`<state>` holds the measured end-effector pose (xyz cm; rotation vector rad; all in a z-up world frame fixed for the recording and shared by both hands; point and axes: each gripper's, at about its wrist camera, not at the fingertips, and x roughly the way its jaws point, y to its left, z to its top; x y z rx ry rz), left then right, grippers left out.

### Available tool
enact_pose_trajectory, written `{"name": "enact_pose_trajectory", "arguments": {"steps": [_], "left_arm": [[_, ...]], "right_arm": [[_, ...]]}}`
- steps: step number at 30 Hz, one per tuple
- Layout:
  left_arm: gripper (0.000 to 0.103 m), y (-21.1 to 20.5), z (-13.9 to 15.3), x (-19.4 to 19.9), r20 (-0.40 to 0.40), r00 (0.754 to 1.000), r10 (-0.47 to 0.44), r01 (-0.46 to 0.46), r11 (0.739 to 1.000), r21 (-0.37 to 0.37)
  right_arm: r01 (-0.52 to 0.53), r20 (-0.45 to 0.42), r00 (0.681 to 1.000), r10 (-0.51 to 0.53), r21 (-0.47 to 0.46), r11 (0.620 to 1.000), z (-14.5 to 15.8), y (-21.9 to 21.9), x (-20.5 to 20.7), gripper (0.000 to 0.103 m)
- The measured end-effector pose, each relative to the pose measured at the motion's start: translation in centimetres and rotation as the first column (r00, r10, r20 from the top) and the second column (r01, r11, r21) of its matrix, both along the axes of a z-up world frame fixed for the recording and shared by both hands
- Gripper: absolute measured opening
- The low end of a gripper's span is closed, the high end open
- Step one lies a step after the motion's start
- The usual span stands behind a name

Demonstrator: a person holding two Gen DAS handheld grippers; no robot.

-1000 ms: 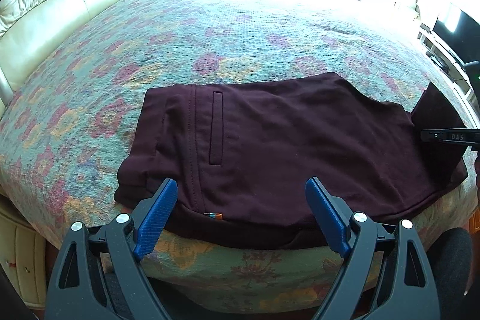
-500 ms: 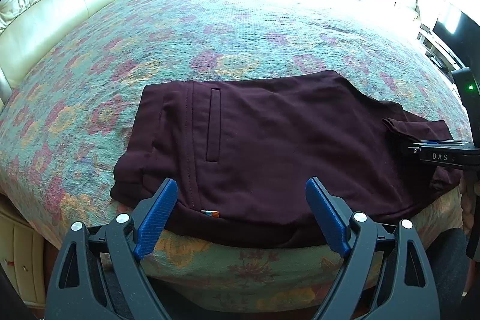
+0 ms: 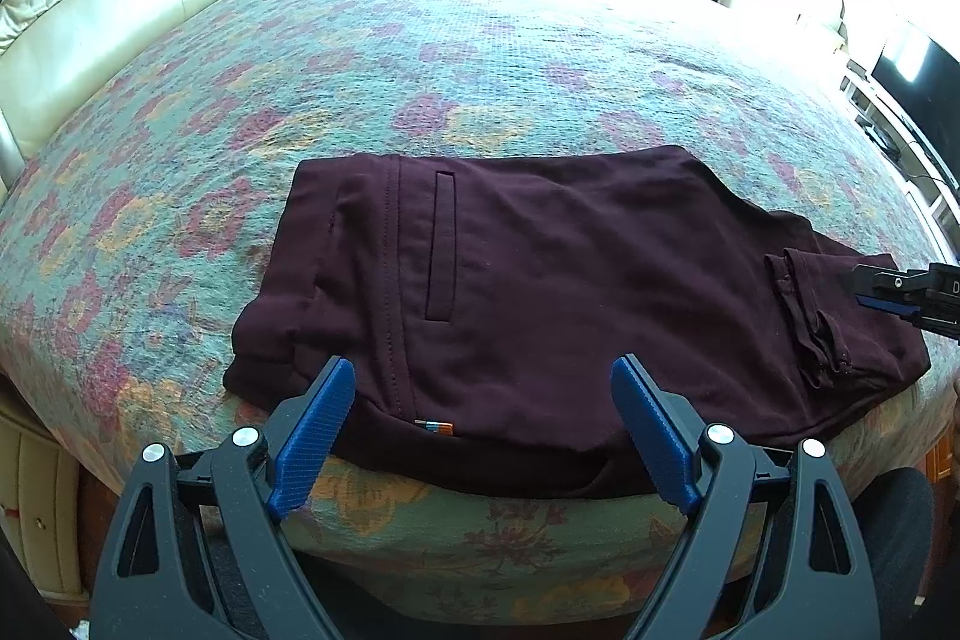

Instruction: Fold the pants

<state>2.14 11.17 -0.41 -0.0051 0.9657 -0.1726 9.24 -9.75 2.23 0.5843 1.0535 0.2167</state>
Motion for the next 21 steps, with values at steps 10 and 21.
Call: {"name": "enact_pose_trajectory", "arguments": {"steps": [10, 21], "left_arm": [[0.086, 0.3, -0.6, 0.2, -0.018, 1.000, 0.008, -0.008, 1.000, 0.002], [0.086, 5.8, 1.3, 1.8, -0.001, 0.997, 0.072, -0.072, 0.989, -0.130]], "right_arm": [[0.015, -0.090, 0.996, 0.013, 0.304, 0.953, -5.6, -0.6, -0.7, 0.043], [-0.013, -0.025, 0.999, 0.020, 0.244, 0.970, -5.2, 0.5, -1.2, 0.052]]}}
